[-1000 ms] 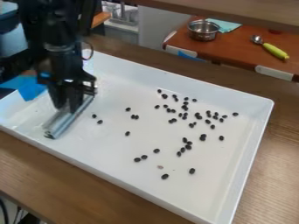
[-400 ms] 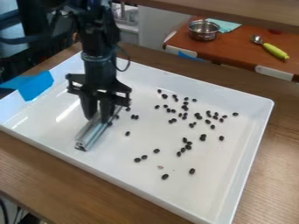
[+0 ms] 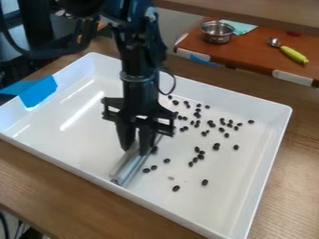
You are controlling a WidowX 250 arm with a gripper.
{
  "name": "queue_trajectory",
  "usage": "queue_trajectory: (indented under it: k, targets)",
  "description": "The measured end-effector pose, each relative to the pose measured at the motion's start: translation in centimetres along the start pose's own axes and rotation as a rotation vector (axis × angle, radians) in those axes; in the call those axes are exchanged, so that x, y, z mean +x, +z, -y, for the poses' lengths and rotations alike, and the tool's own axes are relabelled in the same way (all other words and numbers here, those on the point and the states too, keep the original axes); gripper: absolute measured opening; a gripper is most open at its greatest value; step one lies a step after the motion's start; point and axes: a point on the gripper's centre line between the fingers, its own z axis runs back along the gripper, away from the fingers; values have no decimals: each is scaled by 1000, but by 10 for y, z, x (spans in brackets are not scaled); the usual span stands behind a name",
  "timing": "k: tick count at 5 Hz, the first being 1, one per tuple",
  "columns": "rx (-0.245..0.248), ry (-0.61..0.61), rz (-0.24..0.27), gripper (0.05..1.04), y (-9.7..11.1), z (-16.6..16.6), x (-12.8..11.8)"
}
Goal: Sweep into pile
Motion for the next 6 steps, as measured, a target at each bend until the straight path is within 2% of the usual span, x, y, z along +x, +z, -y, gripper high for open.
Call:
queue_trajectory:
  k: [2, 3, 5, 6]
  targets:
    - [-8, -7, -7, 336, -3, 34, -6]
    - [-25, 14, -7, 336, -6, 52, 1]
    - [-87, 41, -70, 336, -5, 92, 5]
    - [-101, 30, -82, 336, -4, 91, 4]
